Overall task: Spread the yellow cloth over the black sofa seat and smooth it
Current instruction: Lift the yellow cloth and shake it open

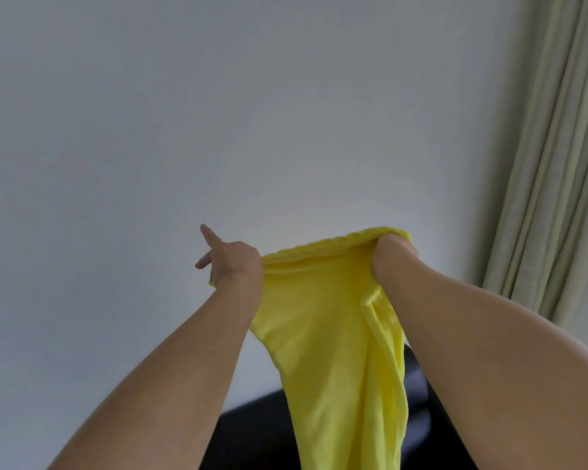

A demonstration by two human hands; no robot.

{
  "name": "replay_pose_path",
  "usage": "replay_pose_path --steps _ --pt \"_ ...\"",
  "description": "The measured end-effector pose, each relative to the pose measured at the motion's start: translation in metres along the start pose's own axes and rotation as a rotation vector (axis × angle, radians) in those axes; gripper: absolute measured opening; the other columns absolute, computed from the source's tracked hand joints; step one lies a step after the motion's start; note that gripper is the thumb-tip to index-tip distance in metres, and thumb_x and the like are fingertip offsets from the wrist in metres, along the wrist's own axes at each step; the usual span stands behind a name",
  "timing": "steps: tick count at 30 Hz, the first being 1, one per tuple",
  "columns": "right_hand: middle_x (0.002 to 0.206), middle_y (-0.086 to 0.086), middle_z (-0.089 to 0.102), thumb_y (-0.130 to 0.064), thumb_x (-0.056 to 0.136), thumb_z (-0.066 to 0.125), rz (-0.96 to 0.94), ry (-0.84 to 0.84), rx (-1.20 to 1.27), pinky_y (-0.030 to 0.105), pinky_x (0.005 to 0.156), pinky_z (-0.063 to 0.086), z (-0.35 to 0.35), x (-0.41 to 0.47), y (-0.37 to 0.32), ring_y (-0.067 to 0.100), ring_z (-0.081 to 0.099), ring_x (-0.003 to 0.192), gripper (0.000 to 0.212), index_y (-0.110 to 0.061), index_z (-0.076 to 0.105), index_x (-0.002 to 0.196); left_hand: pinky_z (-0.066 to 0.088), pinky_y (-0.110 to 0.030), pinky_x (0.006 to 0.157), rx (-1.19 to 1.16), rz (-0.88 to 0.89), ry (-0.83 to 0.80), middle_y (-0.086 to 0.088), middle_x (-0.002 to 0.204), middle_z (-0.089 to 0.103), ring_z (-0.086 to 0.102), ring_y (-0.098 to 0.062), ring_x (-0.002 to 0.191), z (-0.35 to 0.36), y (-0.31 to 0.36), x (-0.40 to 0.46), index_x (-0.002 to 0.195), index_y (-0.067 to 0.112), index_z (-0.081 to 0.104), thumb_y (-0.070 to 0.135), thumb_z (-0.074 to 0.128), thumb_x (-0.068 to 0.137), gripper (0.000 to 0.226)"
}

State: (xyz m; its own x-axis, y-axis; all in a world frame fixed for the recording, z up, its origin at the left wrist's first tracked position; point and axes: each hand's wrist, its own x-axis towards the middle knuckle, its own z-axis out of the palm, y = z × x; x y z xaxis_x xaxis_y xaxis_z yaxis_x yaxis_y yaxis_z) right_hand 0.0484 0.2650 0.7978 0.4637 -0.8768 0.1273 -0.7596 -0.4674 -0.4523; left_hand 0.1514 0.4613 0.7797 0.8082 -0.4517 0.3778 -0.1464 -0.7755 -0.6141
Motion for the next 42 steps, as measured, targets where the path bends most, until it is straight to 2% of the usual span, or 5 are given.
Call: replay_pose_path --steps 8,20,27,34,42 --pt "0.142 0.01 0.046 -0.011 0.101 0.041 0.049 -0.101 0.244 0.01 0.088 0.041 0.0 0.017 0.031 0.026 0.042 0.132 0.039 -0.004 0.043 0.14 0.047 -0.048 0.088 0.019 0.131 -0.107 -0.008 0.092 0.06 0.056 -0.029 0.087 -0.012 0.059 -0.011 0.104 0.013 0.063 0.014 0.053 0.079 0.027" --pt "0.094 0.01 0.058 -0.016 0.096 0.043 0.283 -0.182 0.521 0.034 0.085 0.046 0.072 0.025 0.095 0.023 0.052 0.096 0.036 0.0 0.053 0.127 0.056 -0.034 0.049 -2.178 -0.726 -0.691 -0.021 0.07 0.063 0.059 -0.026 0.052 0.036 0.101 -0.027 0.083 0.002 0.052 0.004 0.036 0.097 0.021" --pt "0.117 0.01 0.058 -0.026 0.095 0.049 -0.034 -0.446 -0.062 0.034 0.083 0.042 0.111 -0.077 0.06 0.028 0.056 0.108 0.038 -0.008 0.053 0.128 0.059 -0.038 0.059 -2.332 -1.137 -0.563 -0.025 0.092 0.068 0.068 -0.032 0.07 0.142 0.06 -0.067 0.109 0.0 0.058 0.003 0.041 0.092 0.024" --pt "0.131 0.012 0.061 -0.037 0.052 0.095 0.101 -1.365 0.323 0.052 0.11 0.037 0.167 -0.205 -0.025 0.034 0.055 0.124 0.092 -0.014 0.057 0.133 0.042 -0.032 0.092 -1.866 -1.342 -0.095 -0.016 0.133 0.055 0.055 -0.03 0.118 0.225 -0.085 -0.11 0.118 0.007 0.054 0.007 0.031 0.098 0.031" --pt "0.105 0.014 0.069 -0.006 0.073 0.045 0.002 -1.311 0.791 0.04 0.092 0.05 0.12 -0.259 -0.085 0.03 0.066 0.092 0.04 -0.004 0.066 0.107 0.025 -0.02 0.043 -1.986 -1.196 0.25 0.007 0.07 0.032 0.025 -0.009 0.052 0.18 -0.179 -0.068 0.077 0.019 0.027 0.007 0.022 0.094 0.021"
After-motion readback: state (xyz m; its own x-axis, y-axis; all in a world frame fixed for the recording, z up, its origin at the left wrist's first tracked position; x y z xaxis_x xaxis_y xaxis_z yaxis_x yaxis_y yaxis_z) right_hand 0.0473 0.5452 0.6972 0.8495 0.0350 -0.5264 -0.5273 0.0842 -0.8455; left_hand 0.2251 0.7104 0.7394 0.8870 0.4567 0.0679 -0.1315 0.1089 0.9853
